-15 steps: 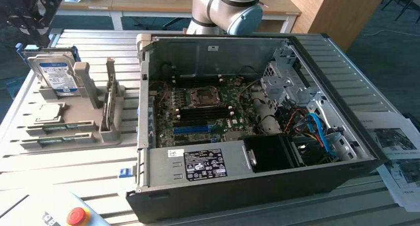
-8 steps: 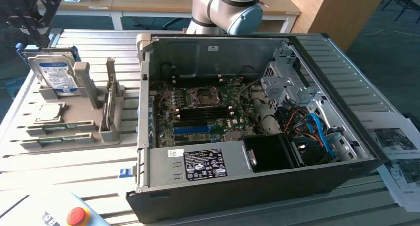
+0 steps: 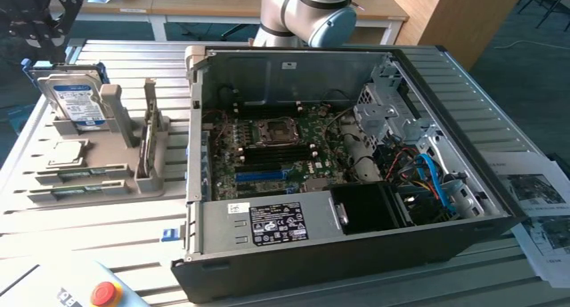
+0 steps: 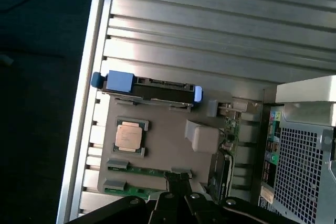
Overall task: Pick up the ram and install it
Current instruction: 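Pick up the ram and move it above insertion slot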
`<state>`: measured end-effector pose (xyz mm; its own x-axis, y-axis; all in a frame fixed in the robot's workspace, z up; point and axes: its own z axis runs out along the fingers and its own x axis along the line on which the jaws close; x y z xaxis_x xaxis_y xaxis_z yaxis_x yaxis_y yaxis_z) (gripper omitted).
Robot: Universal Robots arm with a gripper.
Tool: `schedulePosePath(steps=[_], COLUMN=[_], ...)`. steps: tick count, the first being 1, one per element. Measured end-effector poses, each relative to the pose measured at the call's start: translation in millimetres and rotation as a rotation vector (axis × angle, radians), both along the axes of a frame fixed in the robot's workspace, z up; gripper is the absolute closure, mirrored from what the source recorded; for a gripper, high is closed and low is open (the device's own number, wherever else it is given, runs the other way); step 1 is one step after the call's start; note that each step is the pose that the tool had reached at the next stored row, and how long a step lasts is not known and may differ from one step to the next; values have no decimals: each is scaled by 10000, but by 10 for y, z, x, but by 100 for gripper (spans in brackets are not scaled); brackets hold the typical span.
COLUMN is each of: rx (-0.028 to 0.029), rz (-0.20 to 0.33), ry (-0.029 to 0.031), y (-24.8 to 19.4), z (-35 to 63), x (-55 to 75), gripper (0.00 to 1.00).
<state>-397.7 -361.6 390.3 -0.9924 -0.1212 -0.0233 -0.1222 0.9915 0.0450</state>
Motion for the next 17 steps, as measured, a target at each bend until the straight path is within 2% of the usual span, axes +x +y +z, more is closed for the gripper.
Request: schedulePosePath(steps=[3, 17], rx=[0, 0], rz=[993, 3392], ry=[0, 0], y=[0, 0], z=[0, 0], x=[0, 0], gripper=[90, 90])
